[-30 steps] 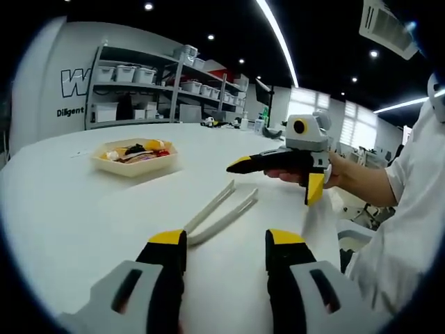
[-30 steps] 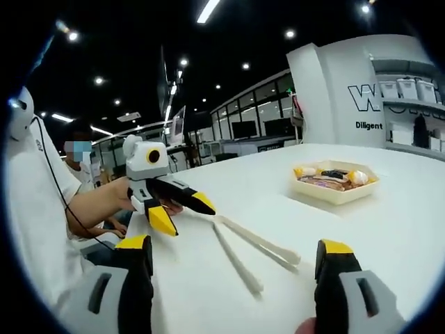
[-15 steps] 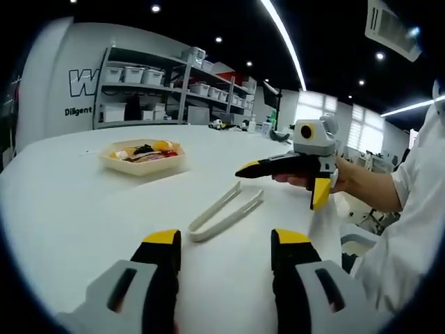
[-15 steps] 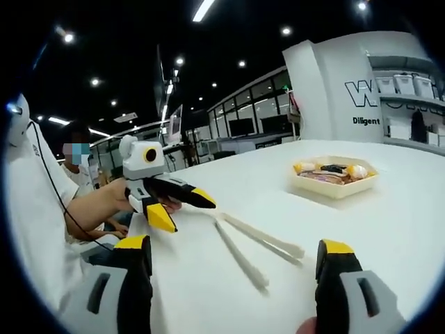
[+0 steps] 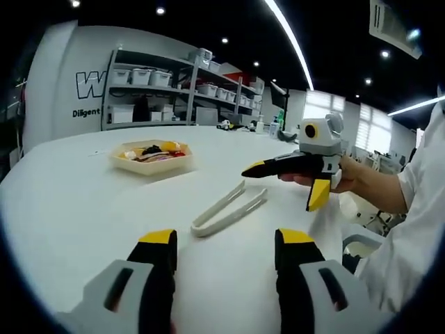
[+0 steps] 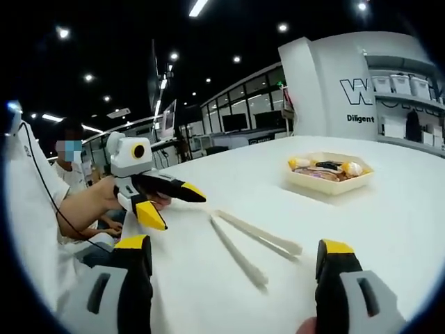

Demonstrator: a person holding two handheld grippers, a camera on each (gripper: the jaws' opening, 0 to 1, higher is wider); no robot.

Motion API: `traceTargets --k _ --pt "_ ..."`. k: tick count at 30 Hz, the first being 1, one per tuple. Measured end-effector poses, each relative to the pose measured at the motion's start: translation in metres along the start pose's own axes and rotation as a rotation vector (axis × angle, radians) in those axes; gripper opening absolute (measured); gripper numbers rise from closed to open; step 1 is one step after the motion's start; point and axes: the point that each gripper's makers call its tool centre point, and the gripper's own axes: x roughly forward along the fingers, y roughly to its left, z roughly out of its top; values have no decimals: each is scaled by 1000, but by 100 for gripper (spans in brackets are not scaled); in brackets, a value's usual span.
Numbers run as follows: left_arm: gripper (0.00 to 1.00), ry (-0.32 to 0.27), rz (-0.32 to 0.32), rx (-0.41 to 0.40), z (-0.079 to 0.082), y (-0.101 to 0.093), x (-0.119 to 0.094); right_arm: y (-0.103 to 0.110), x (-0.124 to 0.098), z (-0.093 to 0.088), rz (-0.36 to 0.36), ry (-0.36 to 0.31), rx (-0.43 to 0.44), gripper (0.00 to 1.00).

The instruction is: Place the target food into the container with the food tongs after gripping and lifting it, then release it inside without dropping or visibly crushing the food.

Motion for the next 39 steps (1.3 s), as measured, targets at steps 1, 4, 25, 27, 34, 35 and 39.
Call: traceTargets --k 1,4,25,27,34,35,39 --pt "56 0 8 2 0 0 -1 -2 -2 -1 -17 3 -10 98" --pt "58 -1 19 -3 0 -1 -3 -3 -2 -2 -28 3 -3 98" --pt "71 4 96 -24 2 2 -8 -1 -11 -3 -64 -6 18 97" --pt "71 7 98 -25 2 2 -7 -2 -12 -3 -69 -7 18 97" --pt "74 7 105 -26 2 -1 -7 0 -14 -3 -74 -8 15 97" --pt "74 4 106 -29 2 0 -7 0 -14 -3 -74 -9 11 97" --pt "77 -2 111 -39 3 0 -6 1 -15 -4 -82 -9 12 97"
